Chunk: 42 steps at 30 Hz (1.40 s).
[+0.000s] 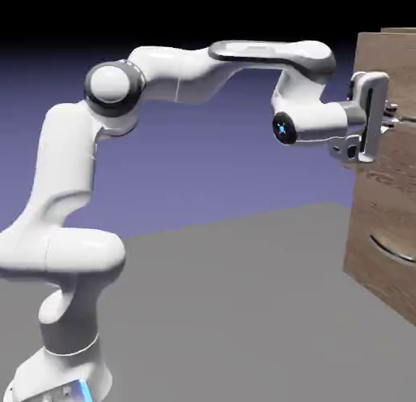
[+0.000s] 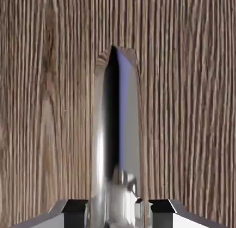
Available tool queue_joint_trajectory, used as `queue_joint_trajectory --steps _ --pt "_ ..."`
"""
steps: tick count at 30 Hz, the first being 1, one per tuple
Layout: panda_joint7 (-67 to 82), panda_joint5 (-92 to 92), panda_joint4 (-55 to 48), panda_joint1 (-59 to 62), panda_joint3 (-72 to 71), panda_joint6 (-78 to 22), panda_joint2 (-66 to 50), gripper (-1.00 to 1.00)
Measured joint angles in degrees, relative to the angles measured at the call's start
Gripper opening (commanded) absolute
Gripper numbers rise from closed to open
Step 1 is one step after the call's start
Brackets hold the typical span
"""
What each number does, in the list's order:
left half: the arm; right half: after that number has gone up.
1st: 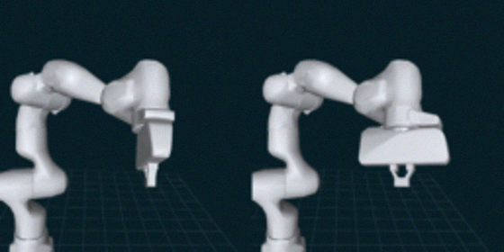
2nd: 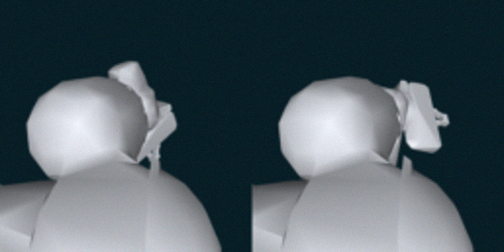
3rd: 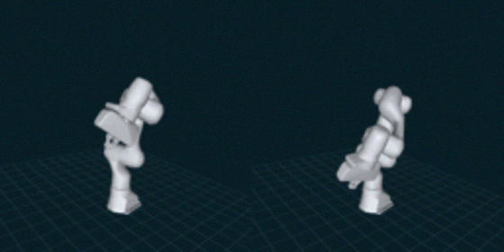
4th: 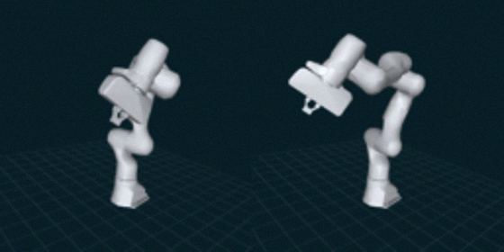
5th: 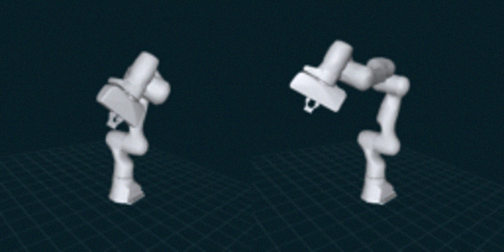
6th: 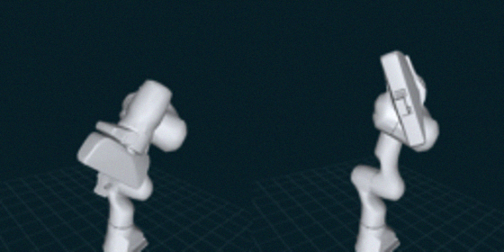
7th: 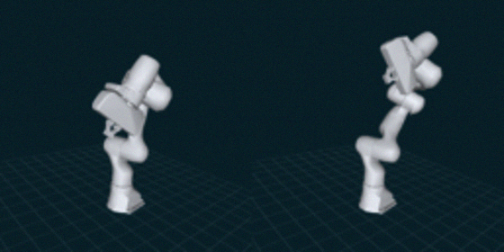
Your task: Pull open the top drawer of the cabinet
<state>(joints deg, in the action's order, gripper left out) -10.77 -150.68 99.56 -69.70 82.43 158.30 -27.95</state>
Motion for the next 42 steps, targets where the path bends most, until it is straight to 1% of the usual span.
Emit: queue_joint_trajectory --steps 7,14,17,22,33,39,42 --pt "4.0 -1.2 8.0 -14.5 12.7 -0.9 2.9 -1.00" --pt "2.5 -0.4 16.3 -29.0 27.0 -3.0 0.4 -1.00" --pt "4.0 -0.8 18.3 -35.2 32.8 -3.2 0.8 -1.00" --pt "11.4 -3.7 18.0 -45.5 41.7 -1.6 5.4 -1.00" --pt "32.9 -12.7 12.7 -68.7 60.4 4.1 18.5 -1.00" --pt "38.7 -15.1 13.0 -80.9 71.9 5.4 20.1 -1.00" --pt "38.1 -14.7 16.1 -86.2 77.3 5.1 17.5 -1.00"
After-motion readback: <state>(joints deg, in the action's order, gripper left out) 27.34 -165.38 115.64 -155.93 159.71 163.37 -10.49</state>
